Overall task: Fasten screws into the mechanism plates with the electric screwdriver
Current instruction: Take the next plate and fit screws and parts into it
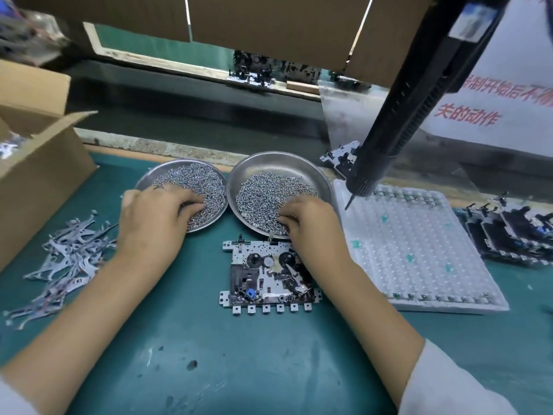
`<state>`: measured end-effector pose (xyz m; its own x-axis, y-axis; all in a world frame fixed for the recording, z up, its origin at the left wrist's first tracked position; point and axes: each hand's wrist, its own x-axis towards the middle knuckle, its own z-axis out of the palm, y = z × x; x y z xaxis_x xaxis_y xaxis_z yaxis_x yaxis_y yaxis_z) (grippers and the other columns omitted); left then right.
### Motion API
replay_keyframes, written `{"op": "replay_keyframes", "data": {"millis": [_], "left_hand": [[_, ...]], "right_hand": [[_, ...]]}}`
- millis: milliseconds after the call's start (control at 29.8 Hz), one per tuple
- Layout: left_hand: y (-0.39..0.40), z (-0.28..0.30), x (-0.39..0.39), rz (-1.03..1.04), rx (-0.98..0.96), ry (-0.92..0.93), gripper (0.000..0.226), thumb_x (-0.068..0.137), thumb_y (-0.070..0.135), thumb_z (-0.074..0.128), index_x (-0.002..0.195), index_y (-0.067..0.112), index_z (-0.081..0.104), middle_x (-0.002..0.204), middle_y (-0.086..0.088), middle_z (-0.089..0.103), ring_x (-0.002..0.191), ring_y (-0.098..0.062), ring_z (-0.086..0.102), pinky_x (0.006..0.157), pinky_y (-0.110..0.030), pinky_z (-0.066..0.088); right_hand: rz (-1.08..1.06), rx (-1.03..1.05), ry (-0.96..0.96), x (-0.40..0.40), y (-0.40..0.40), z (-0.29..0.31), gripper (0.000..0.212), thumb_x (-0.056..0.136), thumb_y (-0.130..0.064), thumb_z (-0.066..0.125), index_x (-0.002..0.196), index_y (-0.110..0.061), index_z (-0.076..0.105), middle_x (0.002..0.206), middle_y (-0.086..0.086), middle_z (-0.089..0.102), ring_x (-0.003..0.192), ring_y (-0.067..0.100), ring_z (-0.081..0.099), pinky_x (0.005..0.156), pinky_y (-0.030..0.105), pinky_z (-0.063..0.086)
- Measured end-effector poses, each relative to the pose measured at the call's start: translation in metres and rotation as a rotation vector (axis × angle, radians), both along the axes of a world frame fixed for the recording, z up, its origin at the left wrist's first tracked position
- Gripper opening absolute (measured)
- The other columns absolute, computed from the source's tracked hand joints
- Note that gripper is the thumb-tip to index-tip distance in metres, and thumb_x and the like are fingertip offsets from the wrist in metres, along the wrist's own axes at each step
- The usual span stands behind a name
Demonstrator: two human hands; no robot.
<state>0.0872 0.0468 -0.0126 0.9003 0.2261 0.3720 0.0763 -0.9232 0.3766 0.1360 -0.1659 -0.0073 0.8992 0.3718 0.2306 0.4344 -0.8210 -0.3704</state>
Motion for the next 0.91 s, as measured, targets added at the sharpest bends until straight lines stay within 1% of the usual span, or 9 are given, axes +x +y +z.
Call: {"op": "replay_keyframes", "data": {"millis": [101, 201, 369, 470, 537, 604, 637, 705, 906], "left_hand": [[-0.001, -0.003, -0.003, -0.009, -0.033, -0.032, 0.009, 0.087, 0.023, 0.065, 0.089, 0.018, 0.073, 0.092, -0.005, 0.072, 0.089, -0.032, 0.063, 0.082, -0.039, 0.031], [0.001, -0.004, -0.005, -0.024, -0.055, -0.049, 0.01, 0.09, 0.022, 0.063, 0.09, 0.018, 0.071, 0.094, -0.003, 0.072, 0.09, -0.031, 0.063, 0.084, -0.04, 0.032], [-0.002, -0.004, -0.009, -0.041, -0.079, -0.078, 0.012, 0.093, 0.019, 0.058, 0.095, 0.012, 0.069, 0.092, -0.006, 0.07, 0.086, -0.031, 0.063, 0.085, -0.038, 0.03], [-0.006, 0.0, -0.011, -0.054, -0.12, -0.12, 0.011, 0.093, 0.014, 0.059, 0.096, 0.009, 0.068, 0.091, -0.007, 0.07, 0.083, -0.031, 0.064, 0.091, -0.042, 0.038], [-0.013, 0.004, -0.014, -0.099, -0.239, -0.171, 0.01, 0.091, 0.009, 0.061, 0.097, 0.007, 0.068, 0.089, -0.005, 0.07, 0.08, -0.021, 0.063, 0.09, -0.029, 0.045], [-0.025, 0.007, -0.02, -0.131, -0.413, -0.209, 0.01, 0.088, 0.006, 0.064, 0.096, 0.009, 0.069, 0.083, 0.007, 0.067, 0.074, 0.003, 0.059, 0.078, -0.002, 0.039], [-0.031, 0.008, -0.023, -0.135, -0.488, -0.214, 0.01, 0.086, 0.007, 0.066, 0.094, 0.012, 0.07, 0.081, 0.014, 0.066, 0.074, 0.009, 0.058, 0.074, 0.002, 0.037], [-0.04, 0.006, -0.028, -0.137, -0.64, -0.201, 0.012, 0.085, 0.011, 0.068, 0.09, 0.021, 0.071, 0.08, 0.022, 0.067, 0.076, 0.013, 0.06, 0.074, 0.0, 0.04], [-0.065, 0.005, -0.042, -0.252, -0.986, -0.154, 0.011, 0.076, 0.026, 0.071, 0.085, 0.031, 0.072, 0.085, 0.013, 0.072, 0.081, -0.004, 0.066, 0.077, -0.014, 0.05]], "right_hand": [[-0.015, 0.129, -0.002, -0.003, -0.001, 0.0, 0.014, 0.088, -0.007, 0.064, 0.083, 0.001, 0.074, 0.088, 0.011, 0.069, 0.088, 0.024, 0.06, 0.084, 0.032, 0.045], [-0.069, 0.247, 0.044, -0.005, 0.001, 0.001, 0.012, 0.089, -0.005, 0.063, 0.086, -0.002, 0.074, 0.091, 0.006, 0.065, 0.087, 0.015, 0.05, 0.077, 0.016, 0.034], [-0.104, 0.364, 0.041, -0.009, 0.001, 0.0, 0.013, 0.092, -0.011, 0.061, 0.095, -0.007, 0.073, 0.096, 0.006, 0.066, 0.094, 0.02, 0.057, 0.085, 0.028, 0.044], [-0.108, 0.372, 0.068, -0.009, -0.001, 0.0, 0.015, 0.093, -0.013, 0.06, 0.098, -0.006, 0.072, 0.1, 0.009, 0.07, 0.096, 0.022, 0.061, 0.088, 0.032, 0.047], [-0.12, 0.381, 0.054, -0.01, -0.002, 0.001, 0.014, 0.092, -0.015, 0.061, 0.1, -0.008, 0.072, 0.097, 0.005, 0.071, 0.09, 0.017, 0.062, 0.083, 0.024, 0.047], [-0.121, 0.485, 0.027, -0.014, -0.004, 0.004, 0.007, 0.088, -0.014, 0.067, 0.092, -0.011, 0.071, 0.084, -0.002, 0.07, 0.077, 0.009, 0.062, 0.071, 0.013, 0.045], [-0.103, 0.555, 0.032, -0.016, -0.004, 0.006, 0.002, 0.085, -0.013, 0.07, 0.086, -0.013, 0.072, 0.078, -0.008, 0.069, 0.074, 0.005, 0.062, 0.069, 0.008, 0.044], [-0.071, 0.708, 0.104, -0.022, -0.008, 0.01, 0.01, 0.08, -0.011, 0.074, 0.079, -0.021, 0.074, 0.075, -0.015, 0.07, 0.078, 0.0, 0.065, 0.073, 0.007, 0.045], [-0.008, 1.114, 0.48, -0.053, -0.016, 0.014, 0.018, 0.072, -0.013, 0.075, 0.078, -0.03, 0.078, 0.081, -0.003, 0.075, 0.076, 0.009, 0.07, 0.07, 0.014, 0.051]]}}
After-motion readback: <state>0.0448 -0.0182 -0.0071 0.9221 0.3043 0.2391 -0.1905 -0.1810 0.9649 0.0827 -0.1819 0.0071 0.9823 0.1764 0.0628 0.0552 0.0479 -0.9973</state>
